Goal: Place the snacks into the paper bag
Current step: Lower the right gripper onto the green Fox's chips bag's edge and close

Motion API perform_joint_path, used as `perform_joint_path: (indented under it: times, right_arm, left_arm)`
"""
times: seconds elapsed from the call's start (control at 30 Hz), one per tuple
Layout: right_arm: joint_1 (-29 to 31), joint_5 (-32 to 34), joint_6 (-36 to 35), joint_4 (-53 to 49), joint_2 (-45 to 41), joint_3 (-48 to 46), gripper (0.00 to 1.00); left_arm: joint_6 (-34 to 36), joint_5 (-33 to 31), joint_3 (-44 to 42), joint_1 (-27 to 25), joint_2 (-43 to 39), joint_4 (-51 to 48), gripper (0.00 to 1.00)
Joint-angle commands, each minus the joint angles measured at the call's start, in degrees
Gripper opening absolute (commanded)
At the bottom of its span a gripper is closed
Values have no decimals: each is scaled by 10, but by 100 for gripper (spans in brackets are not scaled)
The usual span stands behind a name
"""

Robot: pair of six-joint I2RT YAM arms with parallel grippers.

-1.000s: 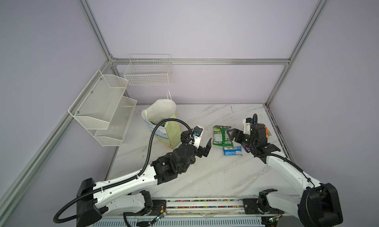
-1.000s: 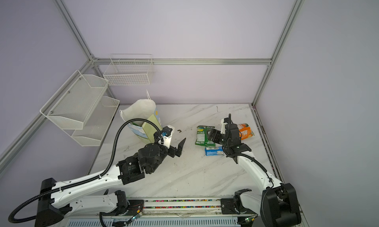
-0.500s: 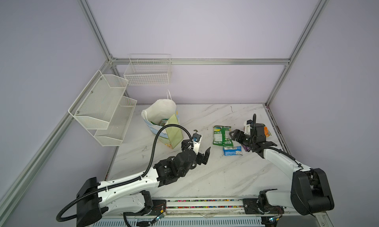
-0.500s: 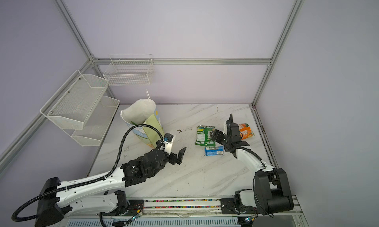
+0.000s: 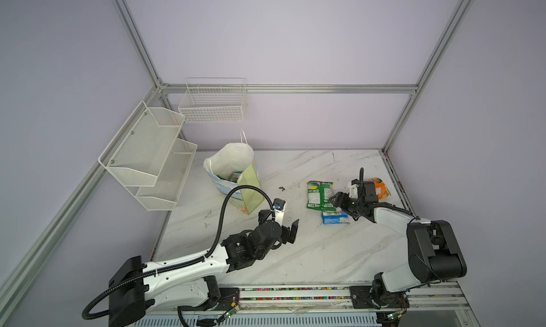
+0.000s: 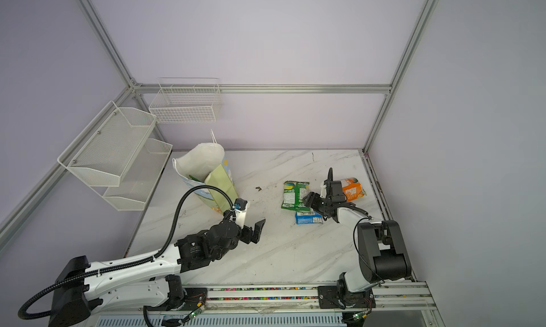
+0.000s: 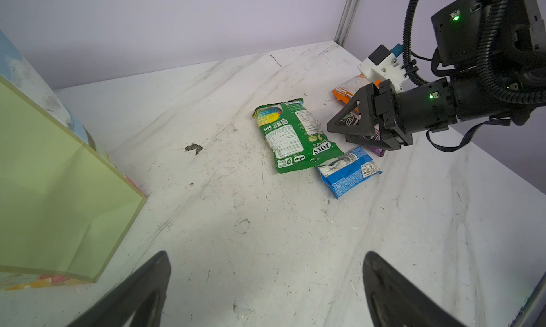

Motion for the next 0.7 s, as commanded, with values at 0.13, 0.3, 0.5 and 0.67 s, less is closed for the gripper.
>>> perform_joint_path:
  times: [0.13, 0.3, 0.5, 0.67]
  right_arm:
    - [-2, 2, -20, 19, 32, 7, 68]
    - [-2, 9, -39, 16, 48, 11, 67]
    - [-2, -1, -43, 29, 61, 8, 62]
    - [-2, -24, -39, 47, 64, -3, 57]
  left_arm:
    - [-28, 0, -34, -1, -22, 2, 100]
    - [-31, -4, -40, -1, -28, -1, 100]
    - [-33, -9, -43, -2, -32, -5, 100]
    - [-37, -11, -47, -2, -36, -8, 100]
